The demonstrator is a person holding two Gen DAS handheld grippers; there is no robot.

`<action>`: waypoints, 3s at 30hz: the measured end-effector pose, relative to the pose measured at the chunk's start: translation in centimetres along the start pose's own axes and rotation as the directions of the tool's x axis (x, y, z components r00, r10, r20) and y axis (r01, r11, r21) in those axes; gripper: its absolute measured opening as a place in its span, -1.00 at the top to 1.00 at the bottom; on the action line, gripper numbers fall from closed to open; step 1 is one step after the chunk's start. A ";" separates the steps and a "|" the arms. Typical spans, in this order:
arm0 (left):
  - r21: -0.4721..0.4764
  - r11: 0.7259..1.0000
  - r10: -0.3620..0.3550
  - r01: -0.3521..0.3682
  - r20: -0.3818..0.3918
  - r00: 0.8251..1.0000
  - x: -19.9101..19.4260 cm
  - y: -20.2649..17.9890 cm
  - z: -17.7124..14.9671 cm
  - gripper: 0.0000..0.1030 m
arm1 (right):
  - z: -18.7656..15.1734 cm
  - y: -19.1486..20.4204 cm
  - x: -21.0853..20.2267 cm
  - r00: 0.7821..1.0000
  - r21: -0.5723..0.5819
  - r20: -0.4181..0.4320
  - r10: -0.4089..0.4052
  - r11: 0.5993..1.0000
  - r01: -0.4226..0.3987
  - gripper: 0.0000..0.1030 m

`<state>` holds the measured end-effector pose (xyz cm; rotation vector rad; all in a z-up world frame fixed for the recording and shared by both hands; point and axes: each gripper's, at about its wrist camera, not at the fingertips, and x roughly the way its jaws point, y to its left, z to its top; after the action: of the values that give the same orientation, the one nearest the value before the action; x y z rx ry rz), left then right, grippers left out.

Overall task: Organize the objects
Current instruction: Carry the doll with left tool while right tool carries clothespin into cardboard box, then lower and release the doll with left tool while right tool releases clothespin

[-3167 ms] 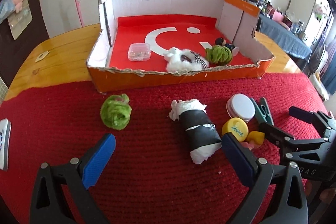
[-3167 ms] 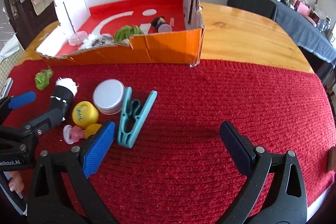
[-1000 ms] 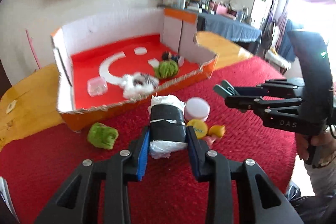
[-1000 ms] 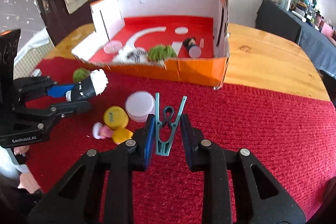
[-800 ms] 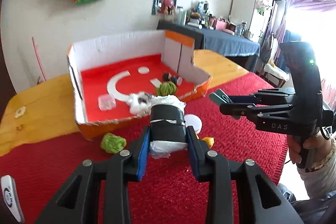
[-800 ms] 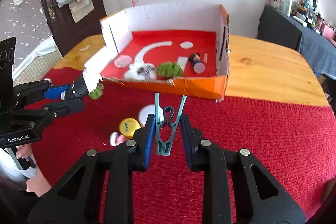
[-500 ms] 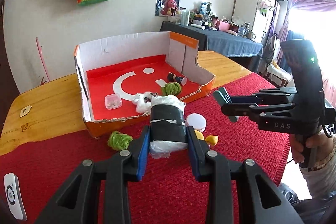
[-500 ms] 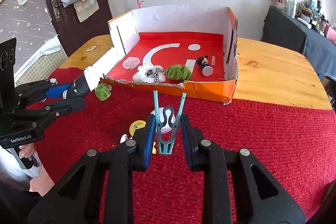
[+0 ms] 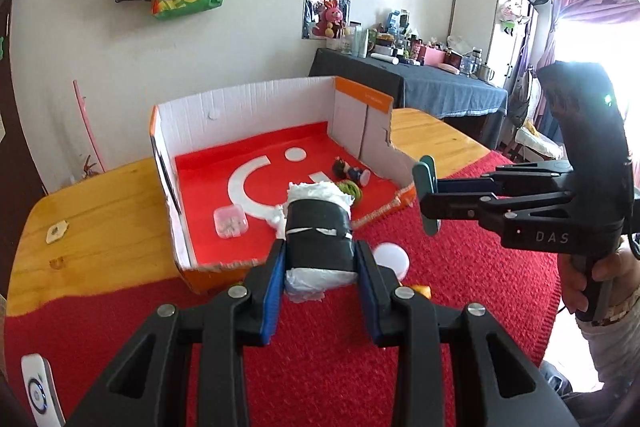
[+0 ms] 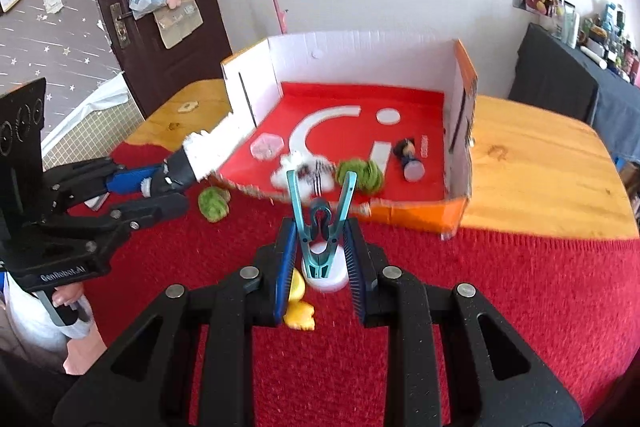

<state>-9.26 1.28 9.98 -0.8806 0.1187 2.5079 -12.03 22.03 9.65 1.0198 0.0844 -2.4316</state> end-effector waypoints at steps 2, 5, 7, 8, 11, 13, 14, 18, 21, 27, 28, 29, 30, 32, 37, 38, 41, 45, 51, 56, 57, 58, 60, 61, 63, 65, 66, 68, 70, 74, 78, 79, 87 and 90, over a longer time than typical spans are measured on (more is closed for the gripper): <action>-0.005 1.000 0.002 -0.002 -0.004 1.000 0.5 0.4 0.8 0.32 | 1.1 -0.2 0.3 1.000 0.002 0.005 0.009 1.000 -0.009 0.55; -0.002 1.000 0.010 -0.011 -0.018 1.000 1.8 1.1 2.2 0.32 | 3.0 -0.8 1.4 1.000 0.014 0.000 0.023 1.000 -0.023 0.55; 0.002 1.000 0.032 -0.031 -0.024 0.999 2.8 1.7 3.1 0.32 | 4.4 -1.4 2.3 1.000 0.024 -0.005 0.026 0.999 -0.026 0.55; -0.003 0.999 0.037 -0.037 -0.027 0.999 3.2 2.1 3.5 0.32 | 5.1 -1.7 2.8 1.000 0.033 -0.009 0.027 0.999 -0.027 0.55; -0.028 0.998 0.046 -0.047 -0.051 0.998 5.0 3.4 4.5 0.32 | 7.0 -2.8 4.4 0.999 0.058 -0.026 0.034 0.998 -0.032 0.55; -0.048 0.997 0.050 -0.054 -0.076 0.996 6.7 4.5 5.3 0.32 | 8.2 -3.5 5.8 0.998 0.068 -0.053 0.032 0.997 -0.028 0.55; -0.055 0.997 0.049 -0.054 -0.088 0.995 7.5 4.8 5.6 0.32 | 8.6 -3.7 6.4 0.998 0.068 -0.065 0.026 0.997 -0.022 0.55; -0.092 0.994 0.037 -0.051 -0.146 0.989 10.6 6.1 6.4 0.32 | 10.2 -4.1 9.4 0.991 0.054 -0.134 -0.003 0.998 0.011 0.55; -0.118 0.992 0.028 -0.051 -0.190 0.981 12.6 6.7 6.6 0.32 | 10.7 -4.4 11.7 0.982 0.058 -0.187 -0.017 0.998 0.028 0.55; -0.124 0.989 0.043 -0.075 -0.245 0.969 15.4 7.0 6.6 0.32 | 10.8 -5.2 15.1 0.960 0.070 -0.276 -0.047 0.995 0.069 0.55; -0.128 0.989 0.041 -0.075 -0.251 0.967 15.6 7.0 6.5 0.32 | 10.8 -5.3 15.6 0.955 0.069 -0.291 -0.054 0.995 0.077 0.55; -0.135 0.988 0.040 -0.078 -0.261 0.964 16.0 7.0 6.4 0.32 | 10.8 -5.4 15.9 0.951 0.064 -0.303 -0.063 0.994 0.086 0.55; -0.138 0.987 0.040 -0.080 -0.269 0.962 16.2 7.0 6.4 0.32 | 10.8 -5.4 16.3 0.944 0.055 -0.321 -0.075 0.994 0.098 0.55; -0.134 0.988 0.041 -0.082 -0.283 0.958 16.6 6.7 6.2 0.32 | 10.7 -5.5 17.1 0.932 0.043 -0.351 -0.093 0.992 0.115 0.55; -0.125 0.988 0.049 -0.091 -0.309 0.950 17.4 6.6 6.0 0.32 | 10.4 -5.8 18.4 0.910 0.037 -0.402 -0.103 0.991 0.129 0.55; -0.128 0.987 0.049 -0.093 -0.313 0.949 17.6 6.6 6.0 0.32 | 10.3 -5.8 18.7 0.905 0.034 -0.411 -0.107 0.991 0.133 0.55; -0.135 0.985 0.055 -0.105 -0.331 0.942 18.0 6.7 5.8 0.32 | 10.0 -5.9 19.1 0.898 0.024 -0.423 -0.123 0.989 0.147 0.55; -0.149 0.983 0.054 -0.112 -0.345 0.937 18.3 7.0 5.7 0.32 | 9.7 -5.7 19.0 0.898 0.008 -0.419 -0.131 0.989 0.148 0.55; -0.127 0.983 0.078 -0.131 -0.354 0.932 18.2 6.6 5.7 0.31 | 9.4 -5.6 18.8 0.897 -0.013 -0.420 -0.141 0.989 0.150 0.55; -0.112 0.984 0.093 -0.140 -0.351 0.932 18.2 6.2 5.9 0.31 | 9.4 -5.4 18.8 0.893 -0.020 -0.425 -0.146 0.988 0.153 0.55; -0.113 0.984 0.090 -0.137 -0.350 0.932 18.2 6.3 5.9 0.28 | 9.4 -5.4 18.8 0.892 -0.019 -0.428 -0.145 0.988 0.152 0.55; -0.115 0.984 0.086 -0.134 -0.350 0.933 18.1 6.2 5.9 0.27 | 9.3 -5.4 18.7 0.891 -0.021 -0.429 -0.147 0.988 0.153 0.55; -0.123 0.984 0.080 -0.131 -0.350 0.933 18.3 5.9 6.1 0.26 | 9.4 -5.4 18.8 0.888 -0.029 -0.433 -0.152 0.987 0.155 0.55; -0.123 0.984 0.080 -0.131 -0.350 0.933 18.3 5.9 6.1 0.26 | 9.4 -5.4 18.7 0.887 -0.029 -0.435 -0.153 0.987 0.156 0.55; -0.124 0.983 0.082 -0.132 -0.349 0.933 18.3 5.8 6.0 0.26 | 9.3 -5.5 18.7 0.887 -0.026 -0.437 -0.153 0.987 0.157 0.55; -0.126 0.983 0.083 -0.134 -0.349 0.934 18.1 5.9 6.0 0.26 | 9.4 -5.4 18.7 0.885 -0.029 -0.438 -0.157 0.986 0.161 0.55; -0.126 0.983 0.084 -0.135 -0.348 0.934 18.1 5.9 5.9 0.26 | 9.4 -5.4 18.7 0.885 -0.031 -0.438 -0.160 0.986 0.163 0.55; -0.125 0.983 0.086 -0.137 -0.347 0.934 17.9 5.9 5.8 0.26 | 9.3 -5.3 18.6 0.884 -0.033 -0.439 -0.162 0.986 0.165 0.54; -0.125 0.983 0.087 -0.137 -0.345 0.935 17.7 5.9 5.8 0.26 | 9.4 -5.3 18.6 0.883 -0.033 -0.440 -0.164 0.986 0.166 0.54; -0.126 0.983 0.083 -0.133 -0.338 0.937 17.3 6.0 5.9 0.26 | 9.8 -5.1 18.7 0.883 -0.034 -0.439 -0.168 0.985 0.171 0.54; -0.128 0.984 0.079 -0.127 -0.332 0.940 16.7 6.0 6.1 0.26 | 9.8 -5.3 18.4 0.884 -0.028 -0.437 -0.166 0.985 0.171 0.54; -0.128 0.984 0.078 -0.126 -0.329 0.941 16.5 6.0 6.1 0.26 | 9.9 -5.3 18.1 0.886 -0.025 -0.433 -0.163 0.985 0.168 0.54; -0.139 0.983 0.073 -0.116 -0.281 0.957 13.2 5.5 6.6 0.26 | 10.0 -4.7 13.4 0.914 -0.015 -0.377 -0.149 0.988 0.155 0.54; -0.135 0.985 0.070 -0.107 -0.253 0.965 11.3 5.0 6.7 0.21 | 10.2 -3.8 11.5 0.925 -0.029 -0.349 -0.150 0.988 0.150 0.54</action>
<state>-23.11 3.10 8.03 -1.2745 0.0551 2.5032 -27.35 18.03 8.60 1.4869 0.2964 -2.3515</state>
